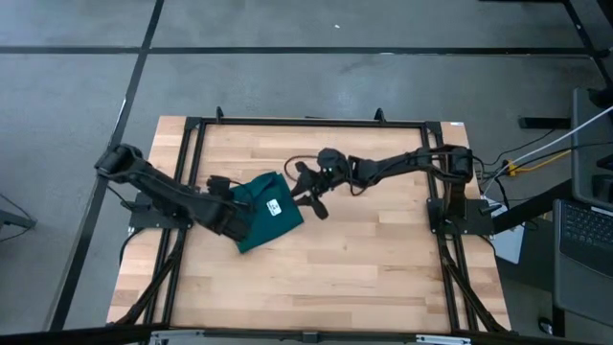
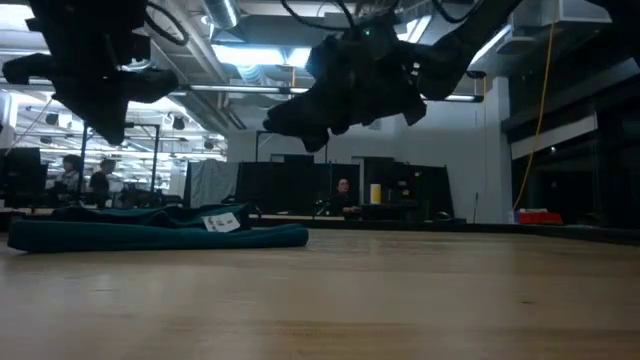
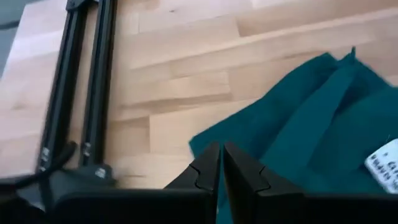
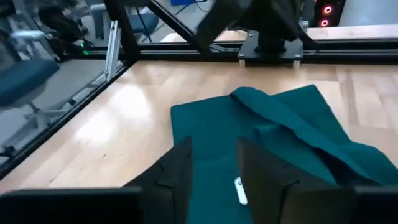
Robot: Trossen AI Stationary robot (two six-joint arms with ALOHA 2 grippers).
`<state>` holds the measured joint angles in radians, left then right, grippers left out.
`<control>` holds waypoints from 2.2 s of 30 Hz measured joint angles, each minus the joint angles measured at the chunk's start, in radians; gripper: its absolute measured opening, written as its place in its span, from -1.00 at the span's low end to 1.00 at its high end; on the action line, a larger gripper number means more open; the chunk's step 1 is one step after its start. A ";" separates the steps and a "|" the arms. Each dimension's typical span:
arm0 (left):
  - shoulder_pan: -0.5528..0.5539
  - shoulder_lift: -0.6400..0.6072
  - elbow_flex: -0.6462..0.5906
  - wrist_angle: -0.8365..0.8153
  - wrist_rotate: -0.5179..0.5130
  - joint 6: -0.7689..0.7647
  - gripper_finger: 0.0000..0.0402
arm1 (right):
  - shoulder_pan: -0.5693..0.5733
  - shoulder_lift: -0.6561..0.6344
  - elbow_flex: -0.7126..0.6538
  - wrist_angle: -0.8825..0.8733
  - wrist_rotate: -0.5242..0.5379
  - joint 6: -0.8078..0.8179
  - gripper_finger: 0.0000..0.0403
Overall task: Fold microfiber towels
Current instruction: Fold the green napkin
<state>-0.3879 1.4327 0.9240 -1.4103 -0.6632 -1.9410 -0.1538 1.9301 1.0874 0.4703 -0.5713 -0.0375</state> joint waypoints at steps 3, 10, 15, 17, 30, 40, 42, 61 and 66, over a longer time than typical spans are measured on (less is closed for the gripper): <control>0.000 -0.062 -0.024 -0.004 -0.016 0.048 -0.95 | 0.020 0.000 0.000 0.000 0.032 -0.022 -0.51; -0.073 -0.145 -0.117 0.086 0.144 0.271 -0.99 | -0.056 0.000 0.000 0.028 -0.217 0.193 -0.69; -0.199 -0.157 -0.155 0.213 -0.061 0.058 -0.99 | -0.082 -0.027 0.000 0.043 -0.206 0.169 -0.68; -0.234 -0.155 -0.146 0.239 -0.075 -0.013 -0.99 | -0.088 -0.030 0.003 -0.009 -0.124 0.078 -0.65; -0.261 -0.077 0.015 0.105 0.047 0.415 -0.99 | -0.186 -0.017 0.217 -0.415 -0.206 0.076 -0.23; -0.251 -0.090 -0.074 0.133 0.201 0.632 -0.97 | -0.178 -0.217 -0.053 -0.403 -0.551 0.250 -0.29; -0.229 -0.099 -0.141 0.348 0.268 0.701 -0.98 | -0.141 -0.282 -0.096 -0.394 -0.544 0.267 -0.31; 0.247 0.235 -0.121 1.168 0.420 1.105 -0.99 | 0.012 -0.762 -0.509 -0.040 -0.172 0.502 -0.63; 0.267 0.380 0.009 1.240 0.473 1.206 -0.99 | 0.030 -0.861 -0.555 -0.043 -0.150 0.540 -0.63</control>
<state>-0.1206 1.8125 0.9334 -0.1707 -0.1903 -0.7348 -0.1242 1.0691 0.5326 0.4275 -0.7213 0.5026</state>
